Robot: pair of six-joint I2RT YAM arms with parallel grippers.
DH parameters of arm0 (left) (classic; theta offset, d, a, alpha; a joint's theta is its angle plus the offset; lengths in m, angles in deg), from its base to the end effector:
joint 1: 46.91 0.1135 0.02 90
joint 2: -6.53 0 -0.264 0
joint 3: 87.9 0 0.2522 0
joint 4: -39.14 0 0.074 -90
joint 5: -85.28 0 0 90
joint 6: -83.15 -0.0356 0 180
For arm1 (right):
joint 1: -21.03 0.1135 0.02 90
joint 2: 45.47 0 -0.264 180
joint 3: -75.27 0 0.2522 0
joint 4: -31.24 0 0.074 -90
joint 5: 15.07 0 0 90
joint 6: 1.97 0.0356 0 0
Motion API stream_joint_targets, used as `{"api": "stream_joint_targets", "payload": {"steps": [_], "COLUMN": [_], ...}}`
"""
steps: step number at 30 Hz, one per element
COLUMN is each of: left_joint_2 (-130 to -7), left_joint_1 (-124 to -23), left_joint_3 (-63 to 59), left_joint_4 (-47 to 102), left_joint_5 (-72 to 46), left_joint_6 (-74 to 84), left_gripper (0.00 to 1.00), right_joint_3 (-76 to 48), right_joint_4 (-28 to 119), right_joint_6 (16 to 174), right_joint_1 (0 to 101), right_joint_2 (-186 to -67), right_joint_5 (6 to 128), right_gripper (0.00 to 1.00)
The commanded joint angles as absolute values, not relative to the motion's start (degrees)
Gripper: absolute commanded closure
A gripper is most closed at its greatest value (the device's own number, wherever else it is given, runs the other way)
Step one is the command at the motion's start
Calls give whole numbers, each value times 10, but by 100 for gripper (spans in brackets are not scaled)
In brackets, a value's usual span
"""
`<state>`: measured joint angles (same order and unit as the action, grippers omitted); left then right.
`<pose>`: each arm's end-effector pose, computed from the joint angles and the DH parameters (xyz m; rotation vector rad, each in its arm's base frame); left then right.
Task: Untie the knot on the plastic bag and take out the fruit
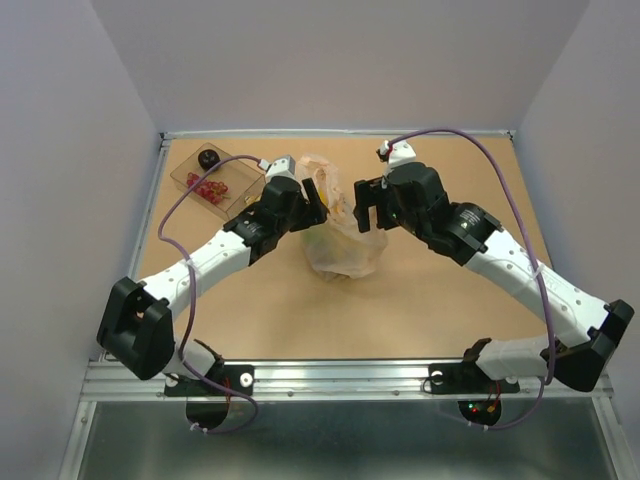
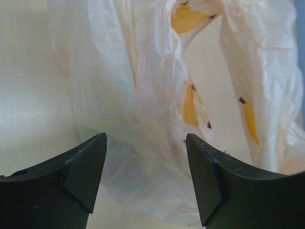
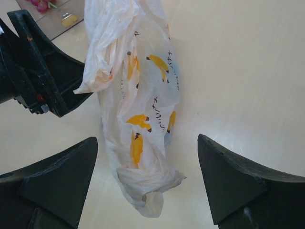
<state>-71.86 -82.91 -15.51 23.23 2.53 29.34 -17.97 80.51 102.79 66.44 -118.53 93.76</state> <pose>0.2608 -0.1839 0.3049 -0.0896 2.0153 -0.6991 0.2005 0.1870 0.4007 -0.3497 2.0335 0.3107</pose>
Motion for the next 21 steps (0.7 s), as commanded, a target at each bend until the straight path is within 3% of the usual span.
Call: {"api": "stream_joint_targets", "payload": {"steps": [1,6,9,10,14,17,21], "left_joint_2": [-729,-757,-761,-762,-756,-735,-695], "left_joint_1": [-846,-848,-848,-849,-849,-849,-849], "left_joint_3": [-117,-127,-138,-146,-167,-196,-243], "left_joint_4": [242,240,248,249,275,301,329], "left_joint_5": [71,114,115,111,93,80,72], "left_joint_6": [309,336,344,344,337,330,310], "left_gripper": [22,26,33,38,78,100,100], "right_joint_3": [-205,-202,-209,-211,-224,-231,-252], "right_joint_4": [803,782,770,766,745,731,717], "right_joint_6": [1027,1031,1034,1035,1046,1056,1069], "right_joint_1": [653,626,605,598,557,543,536], "right_joint_2": [-1182,-1187,-1194,-1201,-1222,-1246,-1271], "right_joint_5": [980,961,933,923,855,823,801], "right_gripper": [10,9,8,7,5,5,4]}}
